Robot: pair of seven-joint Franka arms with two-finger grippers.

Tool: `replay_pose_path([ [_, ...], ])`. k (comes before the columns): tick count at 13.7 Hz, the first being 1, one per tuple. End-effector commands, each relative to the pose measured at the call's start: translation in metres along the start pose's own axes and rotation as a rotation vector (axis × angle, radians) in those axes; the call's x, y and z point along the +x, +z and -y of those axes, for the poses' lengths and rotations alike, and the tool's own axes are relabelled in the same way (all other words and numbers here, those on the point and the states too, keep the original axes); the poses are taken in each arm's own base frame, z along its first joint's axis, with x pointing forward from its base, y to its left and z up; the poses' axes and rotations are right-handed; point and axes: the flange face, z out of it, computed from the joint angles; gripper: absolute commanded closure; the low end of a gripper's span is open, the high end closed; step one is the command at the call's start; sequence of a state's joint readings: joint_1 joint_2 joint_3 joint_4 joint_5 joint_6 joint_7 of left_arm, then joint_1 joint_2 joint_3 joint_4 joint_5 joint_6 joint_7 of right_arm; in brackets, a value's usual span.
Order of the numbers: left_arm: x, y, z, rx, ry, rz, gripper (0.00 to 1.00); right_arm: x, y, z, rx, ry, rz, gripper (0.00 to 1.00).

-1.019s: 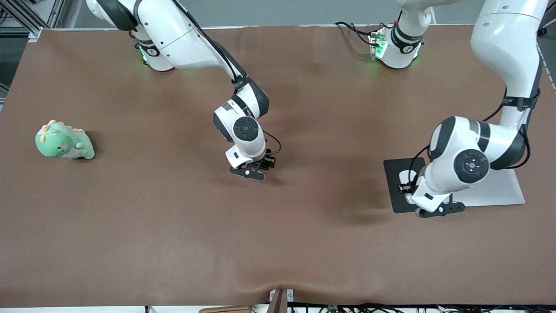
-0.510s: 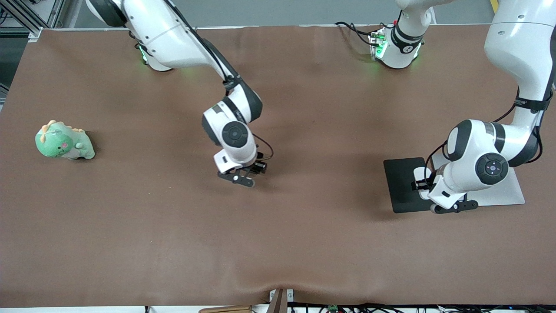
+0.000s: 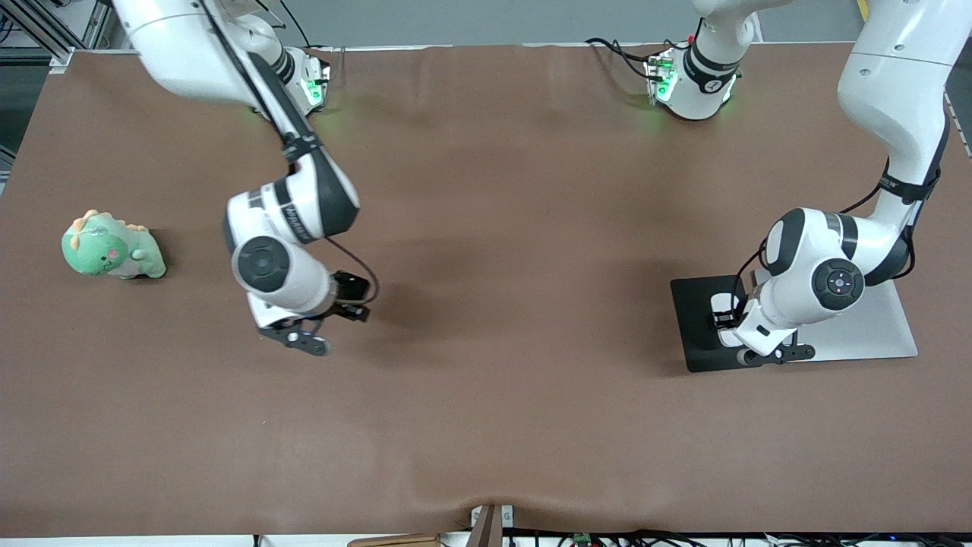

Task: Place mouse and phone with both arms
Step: 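Carry the phone with the right gripper toward the green plush toy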

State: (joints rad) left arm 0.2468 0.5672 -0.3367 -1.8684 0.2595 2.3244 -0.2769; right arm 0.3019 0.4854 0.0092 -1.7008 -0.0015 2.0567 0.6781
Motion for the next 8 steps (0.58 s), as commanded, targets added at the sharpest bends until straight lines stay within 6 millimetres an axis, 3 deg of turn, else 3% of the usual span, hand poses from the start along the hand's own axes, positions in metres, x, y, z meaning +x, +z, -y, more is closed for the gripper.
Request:
replay_pose_path([
  [1,0.004,0.009,0.014,-0.009,0.048,-0.033,0.55,0.009,-0.010,-0.074,0.006,-0.089,0.009,1.00],
  [5,0.006,0.022,0.007,-0.029,0.058,-0.055,0.54,0.051,0.014,-0.171,0.029,-0.202,0.021,1.00],
  [8,0.006,0.030,0.003,-0.037,0.066,-0.059,0.53,0.067,0.039,-0.242,0.044,-0.260,0.047,1.00],
])
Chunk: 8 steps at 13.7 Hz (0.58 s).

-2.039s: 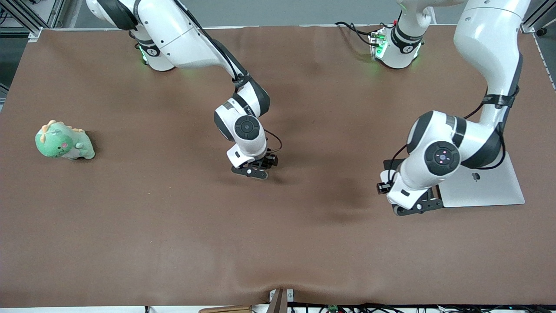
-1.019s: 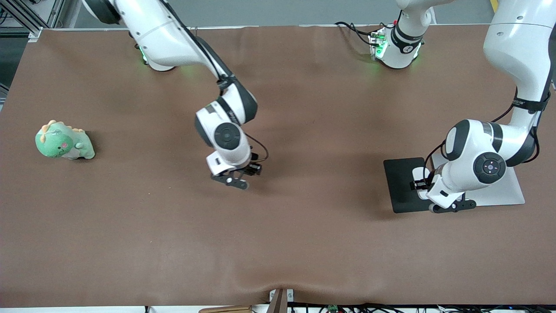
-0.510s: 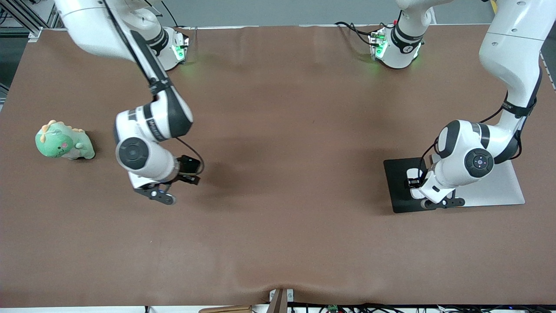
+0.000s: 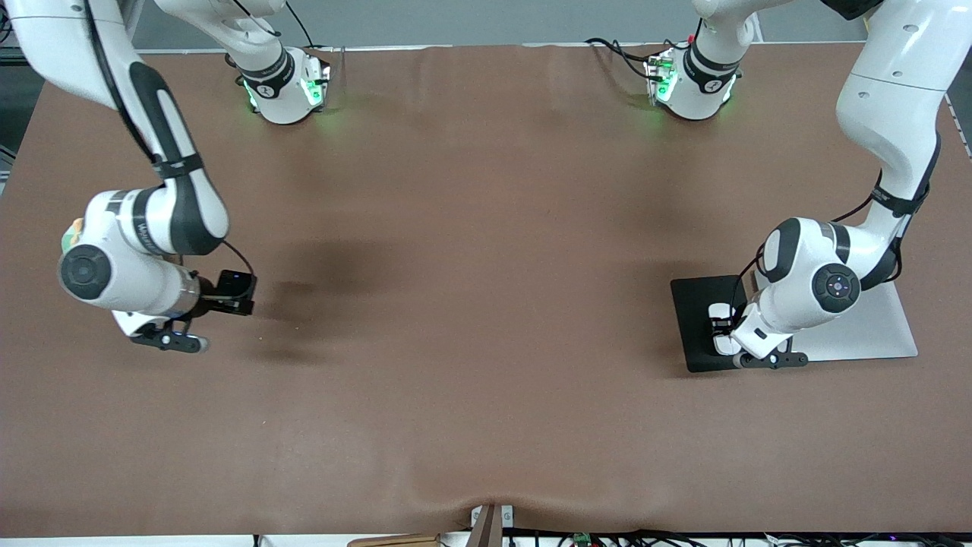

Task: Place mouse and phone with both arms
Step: 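Carry the phone with the right gripper toward the green plush toy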

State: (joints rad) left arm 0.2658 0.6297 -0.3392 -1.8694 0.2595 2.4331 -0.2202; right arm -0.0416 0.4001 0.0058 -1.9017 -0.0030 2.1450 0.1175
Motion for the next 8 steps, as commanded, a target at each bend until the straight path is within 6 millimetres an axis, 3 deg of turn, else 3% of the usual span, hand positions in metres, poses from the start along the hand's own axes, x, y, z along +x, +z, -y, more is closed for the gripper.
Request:
replay_pose_path([
  [1,-0.001,0.003,-0.004,0.005,0.028,-0.012,0.52,-0.008,0.006,-0.051,0.015,-0.050,0.009,1.00],
  [4,-0.002,0.014,-0.006,-0.006,0.028,-0.012,0.41,-0.011,0.032,-0.103,0.027,-0.086,-0.039,1.00],
  [6,-0.001,0.014,-0.001,-0.008,0.018,-0.017,0.01,-0.012,0.056,-0.111,0.025,-0.085,-0.067,1.00],
  [8,0.002,0.006,0.002,-0.004,0.003,-0.028,0.00,-0.010,0.072,-0.117,0.016,-0.101,-0.069,1.00],
])
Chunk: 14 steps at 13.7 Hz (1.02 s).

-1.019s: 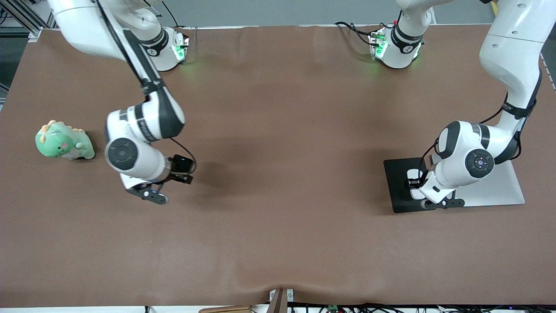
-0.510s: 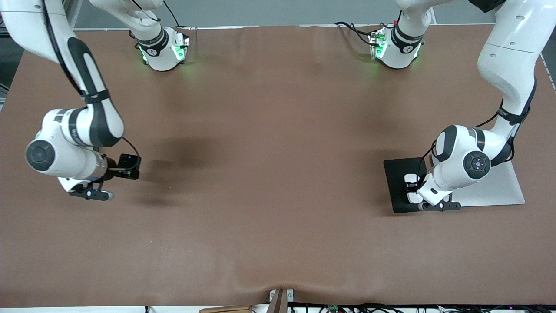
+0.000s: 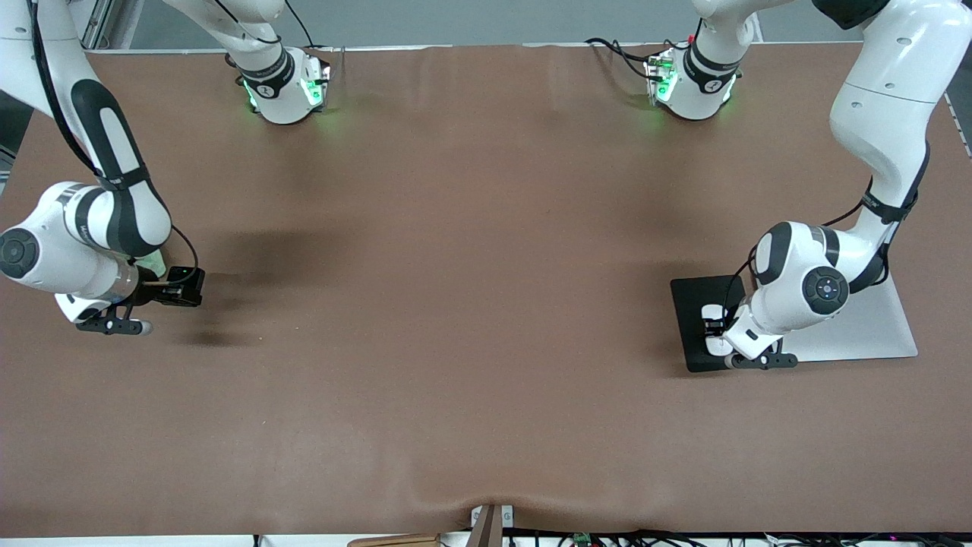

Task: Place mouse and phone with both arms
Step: 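Release the mouse on the pad and raise the left gripper away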

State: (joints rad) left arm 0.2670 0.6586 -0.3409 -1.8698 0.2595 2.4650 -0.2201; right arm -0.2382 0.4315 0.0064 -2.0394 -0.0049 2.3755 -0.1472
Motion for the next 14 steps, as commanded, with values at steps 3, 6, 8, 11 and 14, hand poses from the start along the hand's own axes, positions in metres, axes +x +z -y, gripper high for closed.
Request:
replay_pose_path([
  [3,0.009,-0.048,0.001,0.033,0.008,-0.065,0.00,0.000,0.031,-0.014,-0.019,-0.033,-0.005,0.96],
  [6,0.020,-0.125,-0.009,0.083,0.026,-0.074,0.00,-0.001,0.043,-0.024,-0.024,-0.025,-0.011,0.95],
  [8,0.029,-0.180,-0.003,0.113,0.008,-0.089,0.00,-0.003,0.047,-0.032,-0.031,-0.032,-0.003,0.95],
  [11,0.033,-0.251,0.003,0.139,-0.023,-0.107,0.00,-0.007,0.050,-0.046,-0.029,-0.038,0.002,0.93],
  [14,0.016,-0.317,0.006,0.178,-0.055,-0.060,0.00,-0.007,0.051,-0.044,-0.028,-0.043,0.008,0.13],
])
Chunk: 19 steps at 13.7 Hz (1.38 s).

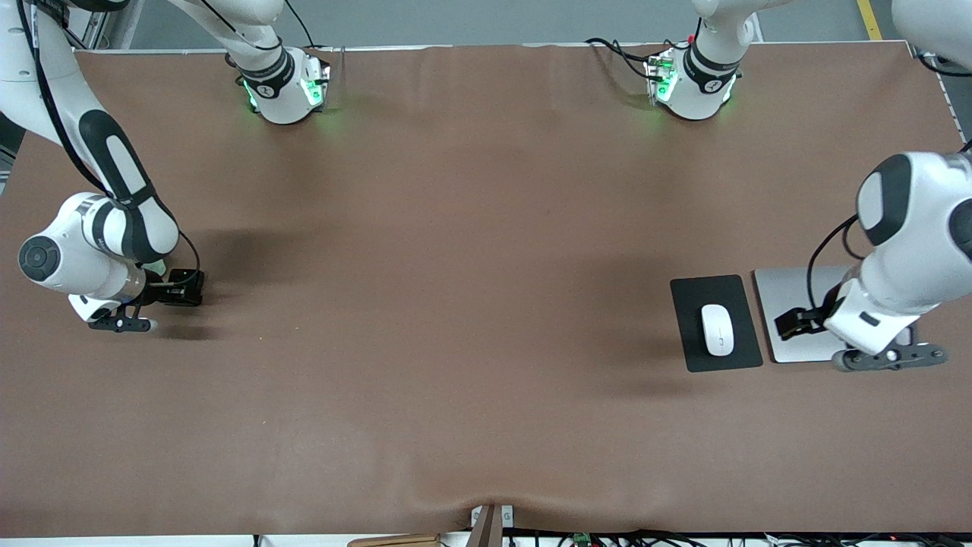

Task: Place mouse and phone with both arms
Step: 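Release the mouse on the pad and raise the left gripper away, then lower the phone beside the plush toy and open the right gripper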

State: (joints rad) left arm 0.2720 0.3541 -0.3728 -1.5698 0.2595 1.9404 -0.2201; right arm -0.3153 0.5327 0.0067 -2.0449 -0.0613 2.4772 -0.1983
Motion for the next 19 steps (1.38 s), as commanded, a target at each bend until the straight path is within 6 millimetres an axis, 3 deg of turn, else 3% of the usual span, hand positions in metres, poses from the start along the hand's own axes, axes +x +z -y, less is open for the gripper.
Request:
replay_pose_path([
  [1,-0.014,-0.061,0.009,0.030,-0.015,0.019,0.00,0.001,-0.004,0.003,-0.004,-0.025,0.002,0.00],
  [3,-0.029,-0.104,0.012,-0.003,-0.043,0.026,0.00,0.007,-0.015,0.015,-0.008,-0.039,-0.001,0.00],
  [5,-0.047,-0.142,0.011,-0.026,-0.059,0.007,0.00,0.017,-0.038,0.032,-0.012,-0.062,0.010,0.00],
  [8,-0.068,-0.174,0.010,-0.011,-0.063,0.000,0.00,0.028,-0.078,0.059,-0.019,-0.065,0.029,0.00],
  [14,-0.099,-0.210,0.018,-0.022,-0.068,0.023,0.00,0.017,-0.165,0.120,-0.031,-0.060,0.014,0.00],
  [16,-0.107,-0.218,0.031,-0.064,-0.096,0.020,0.00,0.008,-0.200,0.132,-0.028,-0.051,-0.003,0.00],
  [19,-0.114,-0.221,0.023,-0.063,-0.065,0.036,0.00,-0.002,-0.260,0.145,0.002,-0.048,0.007,0.00],
])
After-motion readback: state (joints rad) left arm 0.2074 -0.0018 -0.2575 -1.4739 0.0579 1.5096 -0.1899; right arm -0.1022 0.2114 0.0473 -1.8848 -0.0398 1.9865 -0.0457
